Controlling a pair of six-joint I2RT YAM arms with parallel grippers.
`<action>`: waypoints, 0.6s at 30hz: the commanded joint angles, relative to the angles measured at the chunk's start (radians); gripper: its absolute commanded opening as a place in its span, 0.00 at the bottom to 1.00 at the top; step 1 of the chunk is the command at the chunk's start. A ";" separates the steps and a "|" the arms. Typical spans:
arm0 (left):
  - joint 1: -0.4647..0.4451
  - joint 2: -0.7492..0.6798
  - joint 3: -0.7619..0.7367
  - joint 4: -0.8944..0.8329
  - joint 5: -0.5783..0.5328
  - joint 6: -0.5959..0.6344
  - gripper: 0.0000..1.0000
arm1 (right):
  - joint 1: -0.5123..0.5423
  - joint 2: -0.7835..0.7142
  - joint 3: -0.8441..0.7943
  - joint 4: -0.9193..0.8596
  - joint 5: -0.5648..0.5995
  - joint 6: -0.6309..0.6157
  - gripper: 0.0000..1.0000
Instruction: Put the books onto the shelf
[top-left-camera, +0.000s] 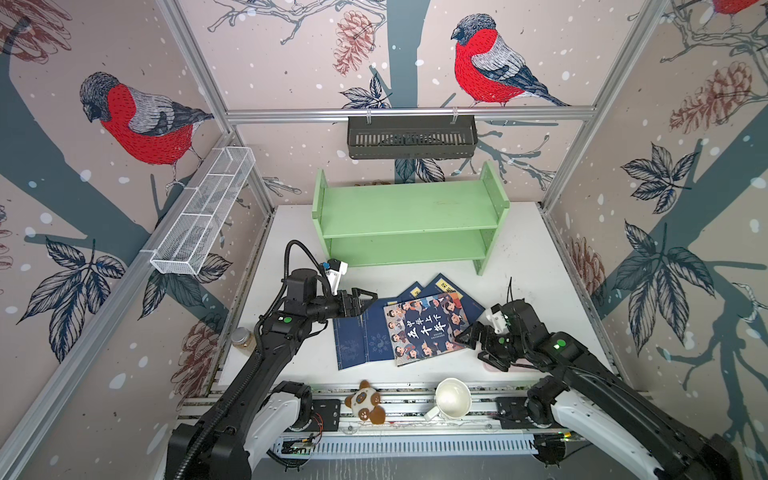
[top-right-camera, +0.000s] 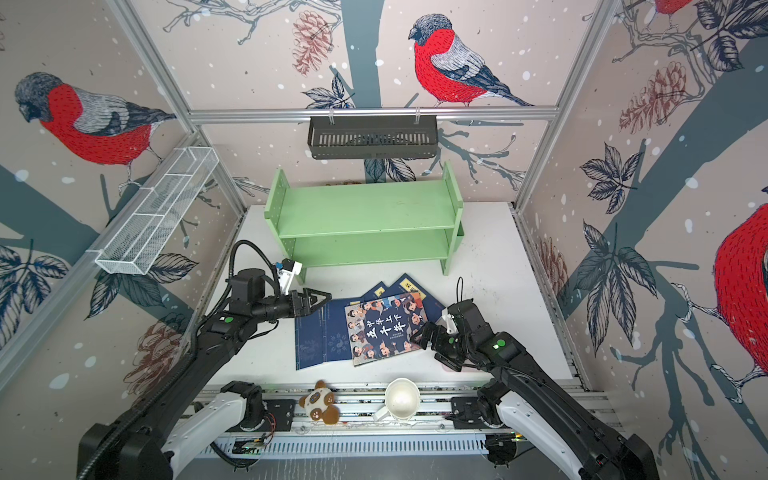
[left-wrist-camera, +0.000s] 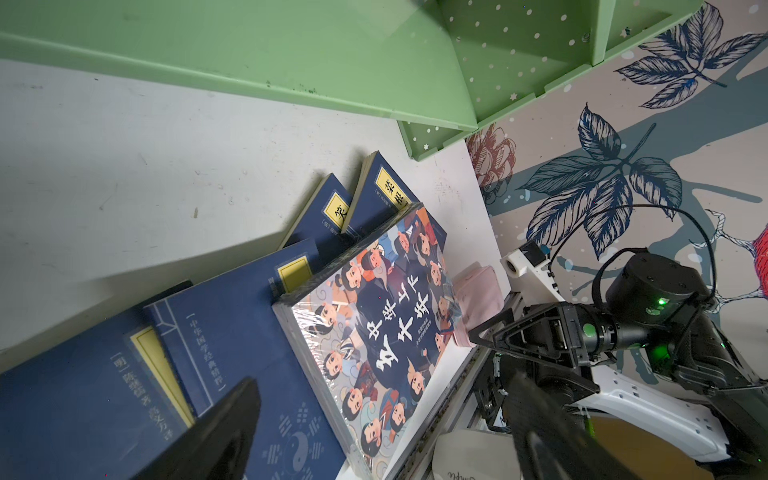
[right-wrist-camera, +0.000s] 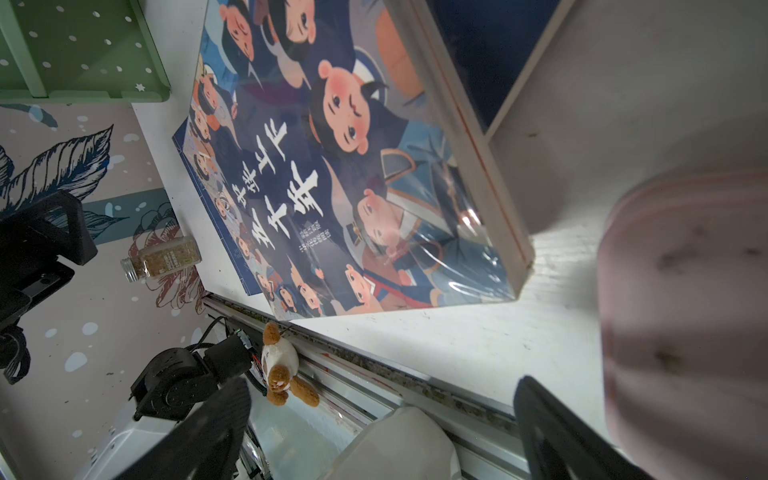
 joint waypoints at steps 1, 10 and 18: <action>-0.020 -0.010 -0.008 0.068 -0.050 -0.038 0.93 | 0.034 0.010 -0.003 0.087 0.033 0.041 1.00; -0.071 0.049 -0.066 0.212 -0.089 -0.191 0.91 | 0.170 0.122 0.042 0.135 0.156 0.105 1.00; -0.127 0.102 -0.056 0.232 -0.108 -0.213 0.91 | 0.236 0.088 -0.038 0.199 0.223 0.219 1.00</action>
